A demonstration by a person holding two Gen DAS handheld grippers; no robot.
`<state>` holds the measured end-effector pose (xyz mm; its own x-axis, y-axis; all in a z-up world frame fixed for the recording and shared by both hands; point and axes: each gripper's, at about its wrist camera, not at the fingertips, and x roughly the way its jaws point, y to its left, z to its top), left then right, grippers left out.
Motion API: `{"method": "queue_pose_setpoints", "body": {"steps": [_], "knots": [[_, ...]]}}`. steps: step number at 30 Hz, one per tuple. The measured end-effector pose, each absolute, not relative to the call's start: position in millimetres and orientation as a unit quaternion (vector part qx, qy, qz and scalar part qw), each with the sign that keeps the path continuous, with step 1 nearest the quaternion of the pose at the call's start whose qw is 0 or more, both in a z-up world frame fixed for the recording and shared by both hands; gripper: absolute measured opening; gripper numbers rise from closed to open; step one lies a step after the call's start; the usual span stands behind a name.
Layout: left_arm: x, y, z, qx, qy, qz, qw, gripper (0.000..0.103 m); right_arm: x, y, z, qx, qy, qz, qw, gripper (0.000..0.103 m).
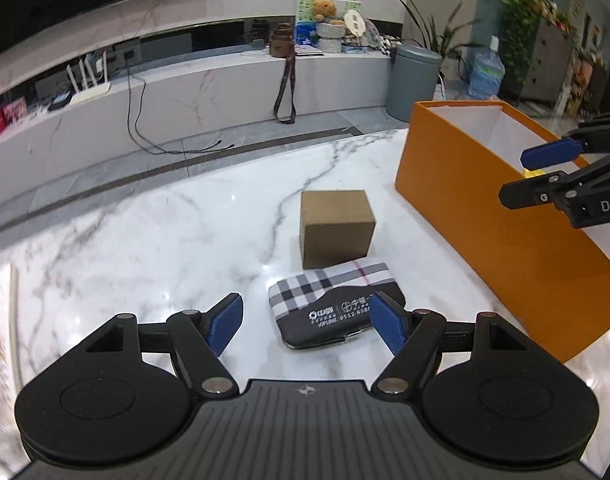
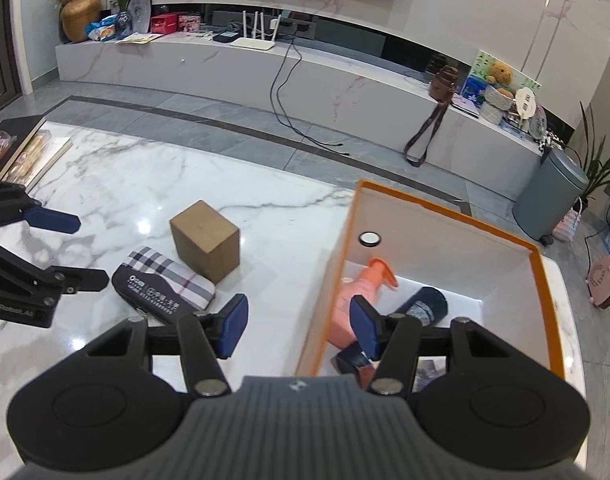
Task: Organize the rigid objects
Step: 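Move both open tools back toward the plaid case and cardboard box, then grasp the black plaid pencil case with the left gripper while the right grasps the cardboard box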
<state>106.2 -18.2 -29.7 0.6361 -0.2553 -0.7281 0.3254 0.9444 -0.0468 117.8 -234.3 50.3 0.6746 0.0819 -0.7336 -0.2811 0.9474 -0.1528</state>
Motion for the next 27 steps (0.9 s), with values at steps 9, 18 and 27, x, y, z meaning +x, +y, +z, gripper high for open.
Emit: {"method": "queue_pose_setpoints", "body": {"steps": [9,18,27], "knots": [[101,-6,-57,0.008,0.393,-0.173,0.903,0.086,126,-202,45,-0.092,0.388,0.134,0.907,0.062],[89,-23,-61,0.093,0.395,-0.2,0.892,0.088,137,-154,8,-0.093,0.395,0.136,0.904,0.062],[87,-10,-66,0.091,0.418,-0.2,0.881,0.088,162,-158,-38,-0.027,0.447,0.171,0.877,0.07]]}}
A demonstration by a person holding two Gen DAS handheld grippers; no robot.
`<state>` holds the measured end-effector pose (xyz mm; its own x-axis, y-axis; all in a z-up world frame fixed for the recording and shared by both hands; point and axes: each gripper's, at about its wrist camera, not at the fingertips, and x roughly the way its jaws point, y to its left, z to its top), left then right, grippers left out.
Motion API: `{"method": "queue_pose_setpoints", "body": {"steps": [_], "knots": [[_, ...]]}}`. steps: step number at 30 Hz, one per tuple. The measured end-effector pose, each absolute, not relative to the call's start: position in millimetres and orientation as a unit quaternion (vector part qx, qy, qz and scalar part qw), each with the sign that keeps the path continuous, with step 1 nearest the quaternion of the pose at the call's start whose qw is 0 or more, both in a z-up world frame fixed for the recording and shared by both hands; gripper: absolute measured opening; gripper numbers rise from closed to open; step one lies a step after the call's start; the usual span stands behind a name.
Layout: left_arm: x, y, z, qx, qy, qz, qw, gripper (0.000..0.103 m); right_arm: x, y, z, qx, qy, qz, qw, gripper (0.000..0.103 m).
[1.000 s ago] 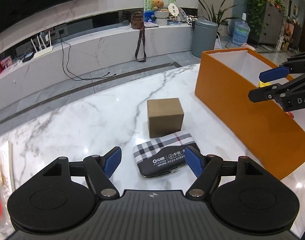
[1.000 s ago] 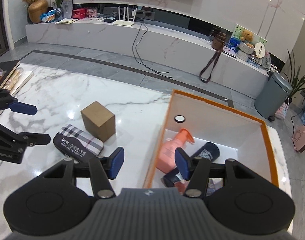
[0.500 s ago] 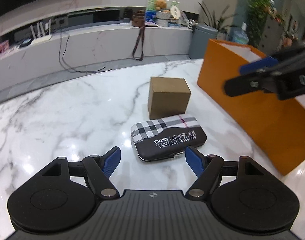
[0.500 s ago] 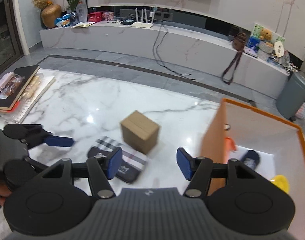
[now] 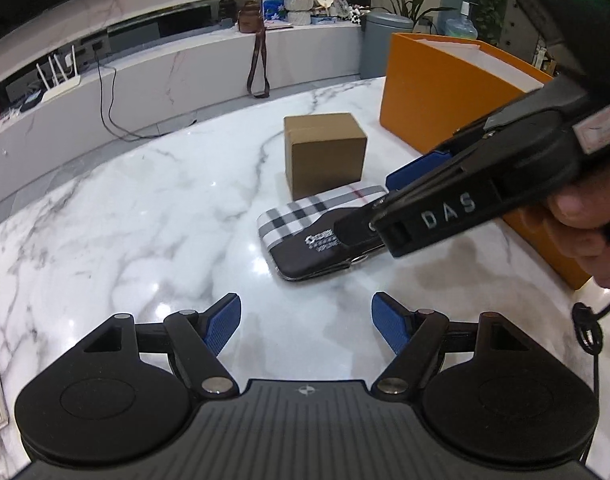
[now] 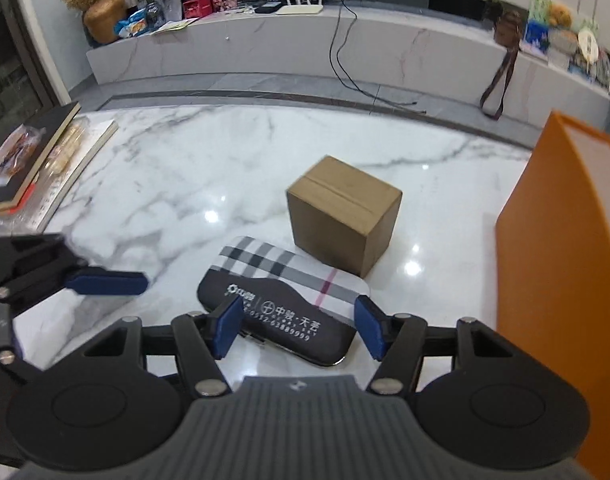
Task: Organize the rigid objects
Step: 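Grasp the black plaid pencil case with the left gripper while the right grasps the cardboard box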
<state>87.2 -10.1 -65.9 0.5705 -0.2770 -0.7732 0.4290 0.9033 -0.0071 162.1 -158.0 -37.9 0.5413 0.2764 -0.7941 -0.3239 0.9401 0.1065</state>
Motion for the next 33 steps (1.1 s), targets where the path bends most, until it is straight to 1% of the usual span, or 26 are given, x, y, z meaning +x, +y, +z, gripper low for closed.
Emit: {"method": "queue_pose_setpoints", "body": {"steps": [1,3,8,9,12,16,18,21,24,29,33], "knots": [[88,-9,-66,0.09,0.419,-0.201,0.881,0.088,165,-161,-40,-0.016,0.447,0.17,0.878,0.073],[88,-8,-66,0.088,0.42,-0.203,0.88,0.088,170,-166,-44,0.008,0.441,0.173,0.881,0.075],[90,-10,-69,0.092,0.421,-0.207,0.878,0.088,181,-170,-46,0.038,0.416,0.183,0.89,0.075],[90,-10,-69,0.094,0.421,-0.208,0.878,0.088,183,-170,-47,0.038,0.416,0.186,0.889,0.077],[89,-9,-69,0.097,0.42,-0.211,0.877,0.088,185,-164,-49,0.022,0.412,0.195,0.89,0.078],[87,-8,-68,0.097,0.424,-0.212,0.875,0.088,182,-158,-52,0.007,0.447,0.22,0.867,0.079],[85,-10,-67,0.103,0.433,-0.211,0.87,0.088,180,-158,-53,0.045,0.487,0.246,0.836,0.079],[79,-13,-65,0.119,0.439,-0.205,0.867,0.088,171,-152,-51,0.1,0.503,0.304,0.803,0.074],[75,-11,-65,0.123,0.436,-0.192,0.871,0.088,167,-145,-41,0.088,0.488,0.313,0.81,0.074],[80,-4,-66,0.09,0.408,-0.164,0.894,0.089,167,-154,-26,0.085,0.458,0.291,0.836,0.074],[87,-9,-71,0.106,0.386,-0.15,0.904,0.09,168,-160,-9,0.067,0.412,0.295,0.86,0.074]]}}
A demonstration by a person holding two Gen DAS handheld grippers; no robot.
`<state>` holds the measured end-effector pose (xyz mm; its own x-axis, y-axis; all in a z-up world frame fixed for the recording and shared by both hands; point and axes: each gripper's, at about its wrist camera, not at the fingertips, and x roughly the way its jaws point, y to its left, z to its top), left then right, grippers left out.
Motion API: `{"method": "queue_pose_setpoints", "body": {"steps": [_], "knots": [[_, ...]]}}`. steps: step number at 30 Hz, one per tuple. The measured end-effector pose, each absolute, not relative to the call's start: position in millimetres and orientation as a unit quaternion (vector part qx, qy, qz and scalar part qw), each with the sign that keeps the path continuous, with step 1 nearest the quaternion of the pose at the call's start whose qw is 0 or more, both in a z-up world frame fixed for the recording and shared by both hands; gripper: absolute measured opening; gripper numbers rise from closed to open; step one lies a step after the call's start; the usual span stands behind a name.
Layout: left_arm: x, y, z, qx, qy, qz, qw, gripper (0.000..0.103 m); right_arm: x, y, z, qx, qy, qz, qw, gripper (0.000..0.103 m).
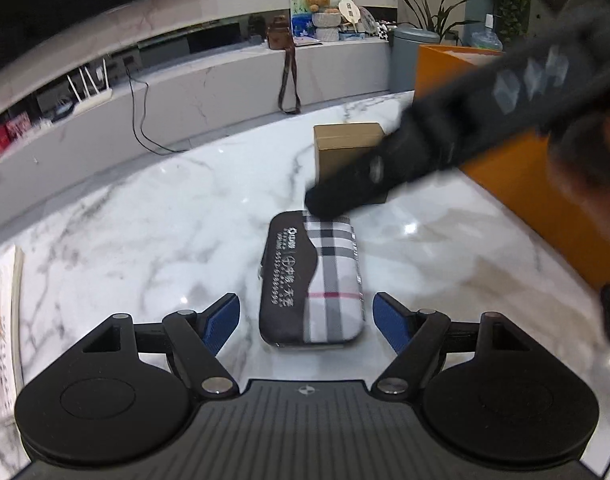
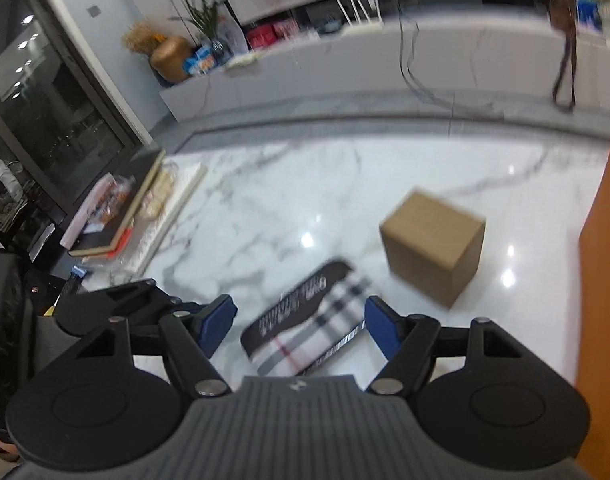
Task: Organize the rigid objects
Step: 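Grasp the black plaid pencil case with the left gripper while the right grasps the cardboard box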
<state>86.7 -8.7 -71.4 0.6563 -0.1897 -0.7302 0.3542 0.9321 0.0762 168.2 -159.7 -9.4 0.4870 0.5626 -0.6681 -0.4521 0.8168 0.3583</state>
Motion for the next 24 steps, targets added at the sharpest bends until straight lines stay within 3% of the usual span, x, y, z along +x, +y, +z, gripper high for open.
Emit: {"method": "queue_pose_setpoints", "body": {"steps": [8,13,14,16,19,24], "knots": [[95,-15,-86,0.102,0.39,-0.157,0.902,0.091,172,-166,-3,0.004,0.298,0.227,0.927,0.076],[97,-13,-93,0.082,0.371,-0.162,0.911,0.092,183,-166,-15,-0.042,0.292,0.197,0.935,0.076],[98,-10,-94,0.075,0.368,-0.166,0.912,0.09,186,-166,-18,-0.047,0.296,0.192,0.934,0.076],[97,-8,-93,0.077,0.366,-0.17,0.912,0.073,190,-164,-24,-0.054,0.3,0.188,0.934,0.076],[100,-4,-90,0.08,0.374,-0.172,0.908,0.072,192,-160,-29,-0.076,0.297,0.185,0.934,0.083],[99,3,-88,0.09,0.386,-0.186,0.899,0.072,194,-152,-37,-0.103,0.29,0.173,0.936,0.085]]}}
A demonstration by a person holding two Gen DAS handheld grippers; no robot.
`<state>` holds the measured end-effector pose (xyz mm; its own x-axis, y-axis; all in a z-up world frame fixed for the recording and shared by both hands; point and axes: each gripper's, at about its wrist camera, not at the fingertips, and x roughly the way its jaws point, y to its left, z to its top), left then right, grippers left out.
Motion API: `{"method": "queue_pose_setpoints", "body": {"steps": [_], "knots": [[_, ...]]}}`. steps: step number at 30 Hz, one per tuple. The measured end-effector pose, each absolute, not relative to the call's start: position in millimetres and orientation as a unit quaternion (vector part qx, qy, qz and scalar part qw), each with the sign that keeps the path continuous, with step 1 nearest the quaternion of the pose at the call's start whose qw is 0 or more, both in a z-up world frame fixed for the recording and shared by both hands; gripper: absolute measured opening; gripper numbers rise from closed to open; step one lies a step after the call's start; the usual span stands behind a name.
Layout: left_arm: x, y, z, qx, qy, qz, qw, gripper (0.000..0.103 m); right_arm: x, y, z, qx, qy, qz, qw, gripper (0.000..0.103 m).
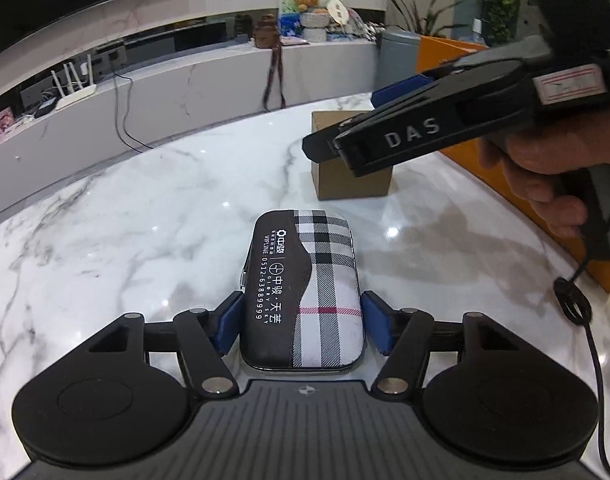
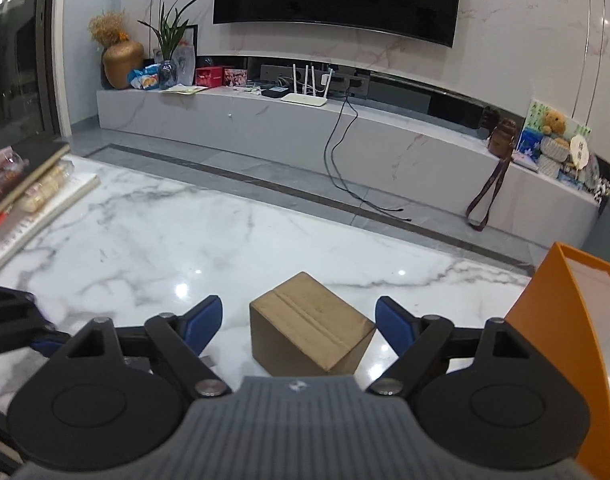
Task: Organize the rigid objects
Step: 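Grasp the black plaid pencil case with the left gripper while the right grasps the cardboard box, then lift and carry the plaid case and cardboard box over the orange box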
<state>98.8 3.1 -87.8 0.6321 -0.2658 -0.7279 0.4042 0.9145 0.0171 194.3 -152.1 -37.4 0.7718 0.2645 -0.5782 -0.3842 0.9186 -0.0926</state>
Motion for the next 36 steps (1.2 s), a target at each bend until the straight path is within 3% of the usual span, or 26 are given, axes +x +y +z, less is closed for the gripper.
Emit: {"method": "queue_pose_setpoints", "body": {"steps": [14,23,26,28,36], "knots": [[90,24,-89,0.109,0.393,-0.235,0.882,0.072,207,-133,-67,-0.152,0.314,0.15,0.925,0.091],[89,24,-90,0.103,0.387,-0.226,0.888,0.073,216,-131,-74,-0.054,0.316,0.023,0.947,0.091],[90,25,-90,0.102,0.387,-0.225,0.888,0.073,210,-127,-76,-0.034,0.306,0.002,0.952,0.086],[90,26,-90,0.102,0.387,-0.225,0.888,0.073,205,-120,-75,-0.05,0.294,-0.004,0.955,0.073],[90,27,-89,0.091,0.389,-0.209,0.893,0.072,199,-124,-63,-0.03,0.309,0.005,0.951,0.072]]}}
